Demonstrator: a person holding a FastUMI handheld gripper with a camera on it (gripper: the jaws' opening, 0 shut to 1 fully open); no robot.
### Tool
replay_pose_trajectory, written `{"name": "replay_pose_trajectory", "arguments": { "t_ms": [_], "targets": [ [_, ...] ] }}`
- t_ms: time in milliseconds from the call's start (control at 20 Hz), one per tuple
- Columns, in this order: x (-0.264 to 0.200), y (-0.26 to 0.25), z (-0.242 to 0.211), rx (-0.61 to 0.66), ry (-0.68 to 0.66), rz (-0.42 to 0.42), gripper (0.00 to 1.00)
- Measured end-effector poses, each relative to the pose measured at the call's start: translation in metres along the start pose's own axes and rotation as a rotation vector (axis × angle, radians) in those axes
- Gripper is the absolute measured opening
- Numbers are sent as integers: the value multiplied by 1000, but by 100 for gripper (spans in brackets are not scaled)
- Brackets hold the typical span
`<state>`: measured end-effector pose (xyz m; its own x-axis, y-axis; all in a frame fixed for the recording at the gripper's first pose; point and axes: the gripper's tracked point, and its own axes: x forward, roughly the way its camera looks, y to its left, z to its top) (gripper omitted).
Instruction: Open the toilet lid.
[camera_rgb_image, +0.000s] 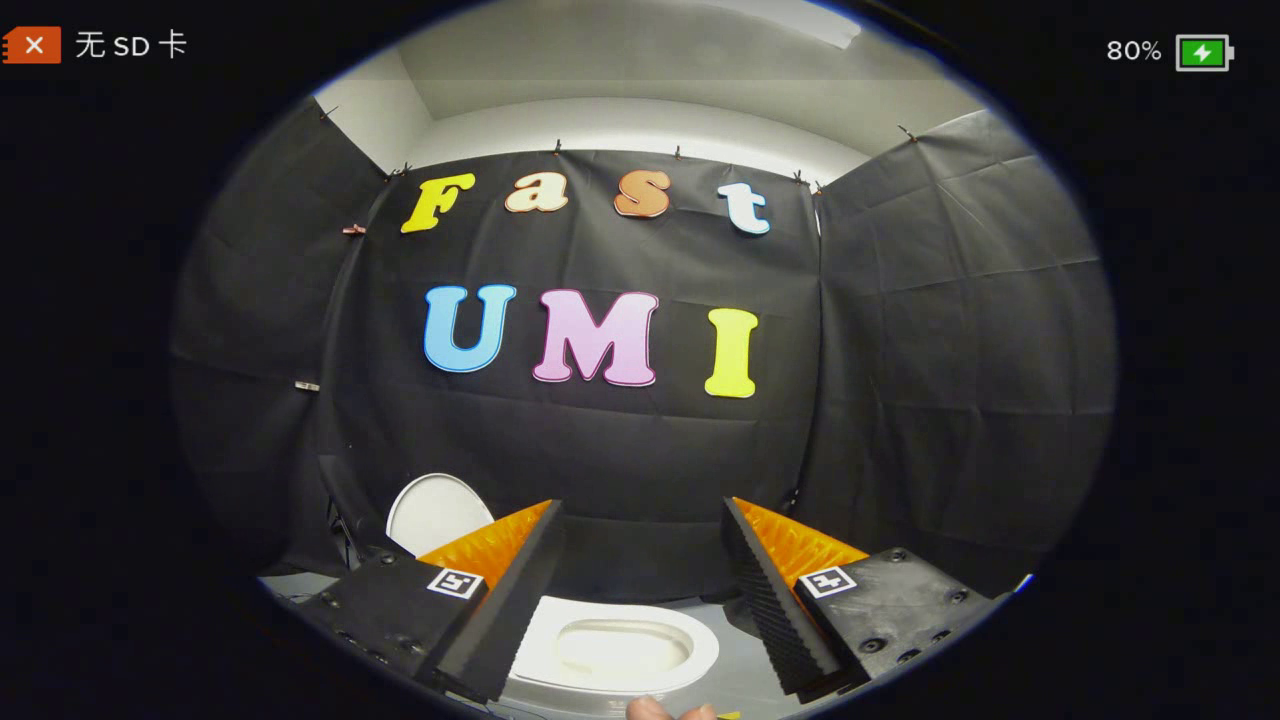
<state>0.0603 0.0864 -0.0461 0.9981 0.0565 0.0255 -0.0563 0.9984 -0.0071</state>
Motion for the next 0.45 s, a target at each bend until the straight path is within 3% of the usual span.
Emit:
{"name": "replay_pose_trajectory", "arguments": {
  "t_ms": [450],
  "targets": [
    [0,3,-1,-3,1,4,99]
  ]
}}
